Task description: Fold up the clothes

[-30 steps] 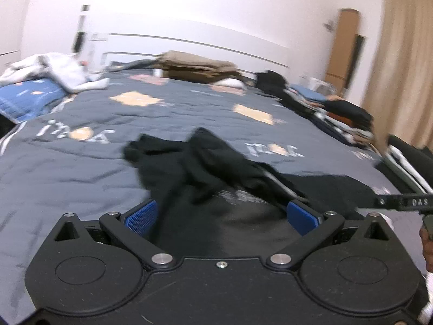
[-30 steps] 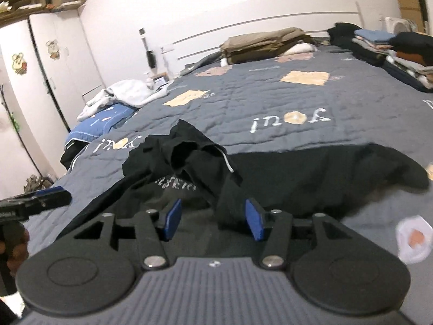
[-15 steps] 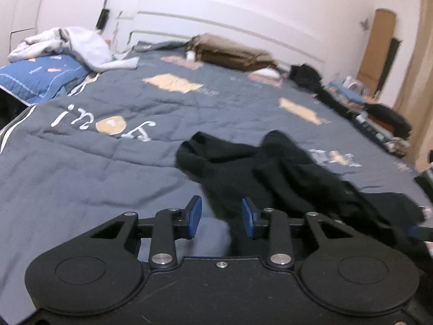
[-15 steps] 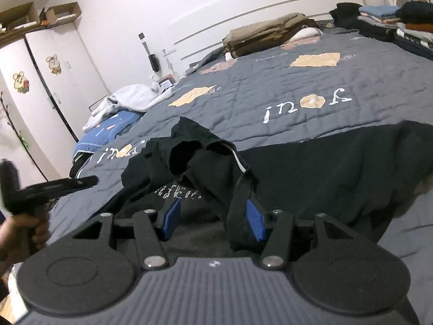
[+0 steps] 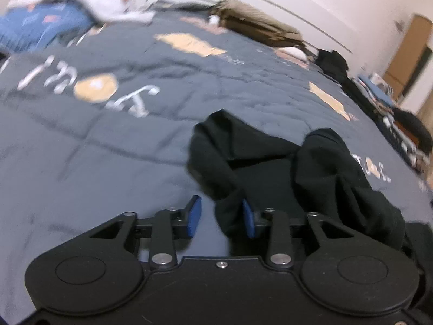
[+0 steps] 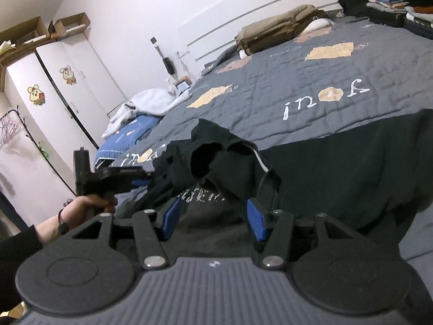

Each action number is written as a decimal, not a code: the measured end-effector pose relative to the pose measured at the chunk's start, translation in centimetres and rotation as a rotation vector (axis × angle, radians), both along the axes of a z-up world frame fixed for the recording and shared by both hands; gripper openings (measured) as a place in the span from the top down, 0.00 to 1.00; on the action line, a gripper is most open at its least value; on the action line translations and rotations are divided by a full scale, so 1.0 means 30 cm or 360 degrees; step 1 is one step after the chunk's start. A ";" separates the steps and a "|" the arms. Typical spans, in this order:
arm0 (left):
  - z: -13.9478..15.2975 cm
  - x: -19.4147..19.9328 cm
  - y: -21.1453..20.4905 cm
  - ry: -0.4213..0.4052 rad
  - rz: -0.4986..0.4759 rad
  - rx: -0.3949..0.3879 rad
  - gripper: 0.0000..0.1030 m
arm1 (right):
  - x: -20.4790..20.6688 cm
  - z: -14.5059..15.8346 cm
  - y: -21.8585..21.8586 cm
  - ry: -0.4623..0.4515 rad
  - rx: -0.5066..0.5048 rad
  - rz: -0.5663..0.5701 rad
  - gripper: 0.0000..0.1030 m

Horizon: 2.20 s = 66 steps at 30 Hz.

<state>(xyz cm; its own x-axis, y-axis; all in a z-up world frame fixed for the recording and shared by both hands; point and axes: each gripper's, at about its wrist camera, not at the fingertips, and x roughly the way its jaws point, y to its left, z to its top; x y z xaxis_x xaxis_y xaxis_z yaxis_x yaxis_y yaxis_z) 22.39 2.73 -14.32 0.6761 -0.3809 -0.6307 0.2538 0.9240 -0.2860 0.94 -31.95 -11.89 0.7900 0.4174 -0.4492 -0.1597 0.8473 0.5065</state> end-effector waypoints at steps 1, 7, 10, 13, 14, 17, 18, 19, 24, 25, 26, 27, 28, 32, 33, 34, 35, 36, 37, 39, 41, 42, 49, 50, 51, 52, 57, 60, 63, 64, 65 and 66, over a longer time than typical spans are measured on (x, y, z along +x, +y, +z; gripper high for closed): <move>0.010 -0.015 -0.022 -0.0044 -0.0041 0.0043 0.88 | -0.001 0.003 0.000 -0.0005 0.0003 0.0002 0.47; 0.080 -0.250 -0.251 -0.0442 -0.0580 0.0368 0.88 | -0.007 0.015 -0.019 -0.0008 0.0053 -0.0025 0.47; 0.063 -0.381 -0.360 -0.0531 -0.0855 0.0585 0.87 | -0.010 0.021 -0.030 -0.0008 0.0079 -0.0039 0.47; 0.051 -0.477 -0.392 -0.0541 -0.0939 0.0681 0.74 | -0.016 0.026 -0.044 -0.0018 0.0094 -0.0055 0.47; 0.058 -0.497 -0.376 -0.0552 -0.0929 0.0656 0.67 | -0.016 0.029 -0.048 -0.0020 0.0098 -0.0059 0.47; 0.098 -0.501 -0.283 -0.0597 -0.0768 0.0558 0.37 | -0.014 0.030 -0.055 -0.0015 0.0116 -0.0068 0.47; 0.112 -0.478 -0.246 -0.0594 -0.0697 0.0500 0.36 | -0.013 0.029 -0.055 -0.0012 0.0121 -0.0068 0.47; 0.123 -0.448 -0.202 -0.0563 -0.0623 0.0432 0.36 | -0.012 0.028 -0.056 -0.0010 0.0126 -0.0068 0.47; 0.101 -0.294 0.003 -0.0327 -0.0283 0.0104 0.36 | -0.009 0.022 -0.056 -0.0002 0.0136 -0.0064 0.47; 0.086 -0.272 0.031 -0.0277 -0.0244 0.0040 0.37 | -0.008 0.020 -0.056 0.0000 0.0139 -0.0064 0.47; 0.071 -0.249 0.059 -0.0226 -0.0204 -0.0024 0.38 | -0.005 0.017 -0.057 0.0005 0.0145 -0.0064 0.47; 0.056 -0.227 0.087 -0.0176 -0.0165 -0.0088 0.40 | -0.003 0.015 -0.057 0.0010 0.0148 -0.0064 0.47; 0.041 -0.205 0.115 -0.0125 -0.0125 -0.0151 0.41 | 0.000 0.012 -0.055 0.0015 0.0147 -0.0064 0.47; -0.020 -0.116 0.228 0.0078 0.0034 -0.0405 0.46 | 0.009 0.001 -0.051 0.0033 0.0144 -0.0059 0.47; -0.035 -0.096 0.249 0.0125 0.0069 -0.0457 0.46 | 0.006 0.000 -0.049 0.0037 0.0143 -0.0054 0.47; -0.054 -0.087 0.237 0.0151 0.0081 -0.0458 0.45 | 0.000 -0.001 -0.044 0.0040 0.0140 -0.0050 0.47; -0.070 -0.072 0.226 0.0158 0.0098 -0.0473 0.42 | 0.000 -0.002 -0.042 0.0040 0.0137 -0.0047 0.47; -0.078 -0.060 0.215 0.0141 0.0116 -0.0490 0.40 | 0.001 -0.004 -0.040 0.0041 0.0134 -0.0043 0.47; -0.081 -0.054 0.207 0.0124 0.0131 -0.0501 0.39 | 0.003 -0.006 -0.038 0.0045 0.0133 -0.0041 0.47; -0.084 -0.032 0.184 0.0098 0.0151 -0.0506 0.38 | 0.006 -0.011 -0.034 0.0053 0.0129 -0.0038 0.47; -0.085 -0.006 0.159 0.0077 0.0163 -0.0496 0.41 | 0.009 -0.016 -0.031 0.0062 0.0126 -0.0034 0.47; -0.081 0.003 0.148 0.0070 0.0162 -0.0472 0.63 | 0.011 -0.018 -0.029 0.0066 0.0124 -0.0032 0.47; 0.050 -0.082 0.179 -0.0218 0.0138 -0.0372 0.93 | 0.011 -0.018 -0.046 0.0071 0.0148 -0.0045 0.47; 0.083 -0.111 0.208 -0.0269 0.0151 -0.0364 0.93 | 0.009 -0.015 -0.047 0.0067 0.0151 -0.0045 0.47; 0.113 -0.136 0.245 -0.0308 0.0171 -0.0354 0.93 | 0.007 -0.012 -0.047 0.0062 0.0155 -0.0046 0.47; 0.138 -0.156 0.281 -0.0332 0.0195 -0.0342 0.93 | 0.005 -0.008 -0.048 0.0058 0.0158 -0.0047 0.47; 0.230 -0.300 0.474 -0.0353 0.0309 -0.0264 0.93 | -0.006 0.009 -0.050 0.0035 0.0176 -0.0051 0.47; 0.196 -0.369 0.525 -0.0146 0.0302 -0.0169 0.92 | -0.012 0.019 -0.052 0.0022 0.0186 -0.0054 0.47; 0.119 -0.429 0.529 0.0074 0.0342 -0.0062 0.77 | -0.010 0.023 -0.052 0.0020 0.0174 -0.0051 0.47; 0.095 -0.452 0.531 0.0129 0.0358 -0.0032 0.73 | -0.002 0.022 -0.055 0.0021 0.0167 -0.0046 0.47; 0.087 -0.485 0.536 0.0121 0.0377 0.0002 0.66 | -0.001 0.026 -0.056 0.0020 0.0158 -0.0042 0.47; 0.090 -0.517 0.536 0.0089 0.0379 0.0024 0.57 | -0.001 0.029 -0.058 0.0017 0.0143 -0.0040 0.47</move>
